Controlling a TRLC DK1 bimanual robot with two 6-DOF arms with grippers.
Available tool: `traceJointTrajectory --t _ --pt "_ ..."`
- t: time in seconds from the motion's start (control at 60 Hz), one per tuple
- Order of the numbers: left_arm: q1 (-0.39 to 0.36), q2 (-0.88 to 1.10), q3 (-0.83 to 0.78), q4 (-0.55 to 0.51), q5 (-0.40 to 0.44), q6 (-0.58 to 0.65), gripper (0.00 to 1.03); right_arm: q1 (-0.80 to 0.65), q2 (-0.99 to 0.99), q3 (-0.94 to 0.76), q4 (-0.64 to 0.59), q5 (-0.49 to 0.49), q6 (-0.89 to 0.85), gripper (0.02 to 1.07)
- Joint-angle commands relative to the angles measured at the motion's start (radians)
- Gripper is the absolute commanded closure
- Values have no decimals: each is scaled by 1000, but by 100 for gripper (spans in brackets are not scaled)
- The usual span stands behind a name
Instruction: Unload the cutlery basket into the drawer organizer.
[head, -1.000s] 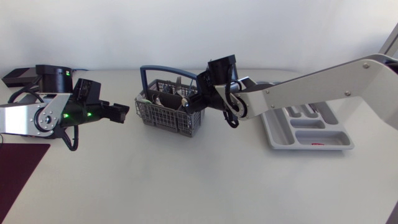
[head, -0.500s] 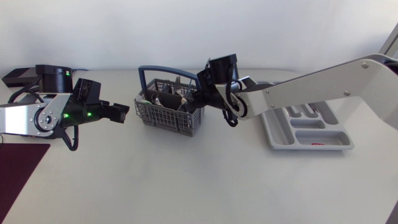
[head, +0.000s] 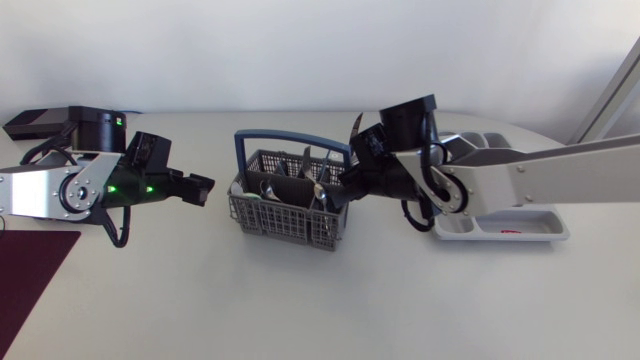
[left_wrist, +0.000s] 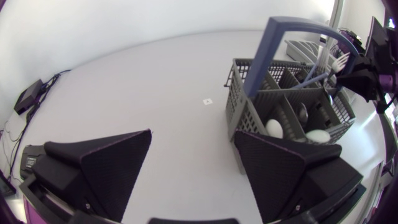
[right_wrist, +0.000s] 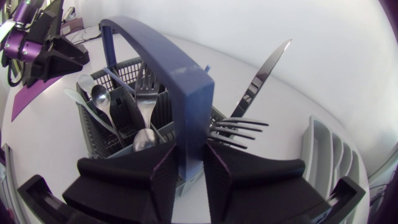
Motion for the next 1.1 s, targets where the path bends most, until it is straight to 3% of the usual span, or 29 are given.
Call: traceJointTrajectory --t 0.0,0.067,0.15,0.2,0.25,0.35,0.433,0.533,0.617,0.7,0.767,0.8,0.95,1.033,1.083 --pt "-17 26 28 -10 10 28 10 -4 -71 -64 -8 -16 -39 88" --pt "-28 43 31 -18 12 34 10 -6 -94 -98 6 -7 -48 82" --pt "-43 63 37 -33 16 41 10 -10 -145 -132 0 -7 -54 40" --pt "-47 74 43 -52 18 54 11 -12 -196 -161 -8 -7 -54 23" --pt "-50 82 47 -71 24 63 11 -15 -255 -198 -11 -9 -54 17" --pt "-54 63 36 -91 39 97 12 -15 -366 -259 -34 -13 -61 17" --pt "-53 37 20 -93 49 118 14 -21 -432 -310 -43 -13 -64 17" --pt "-43 31 13 -110 135 157 18 -38 -447 -342 -60 -15 -64 19" --pt "-45 26 5 -111 135 170 24 -49 -436 -362 -51 -24 -62 38" --pt "-48 5 -13 -110 141 193 27 -58 -400 -360 -42 -33 -48 69" --pt "-50 -12 -26 -113 142 195 27 -78 -357 -351 -20 -73 -28 87" --pt "-50 -12 -26 -116 141 192 28 -84 -338 -342 -19 -93 -24 90" --pt "-45 10 -10 -170 224 193 69 -86 -237 -301 -17 -111 1 92" --pt "-51 25 -4 -170 231 193 84 -81 -197 -278 -5 -111 4 92" --pt "-56 26 -3 -171 239 193 88 -78 -185 -261 -5 -111 4 92"
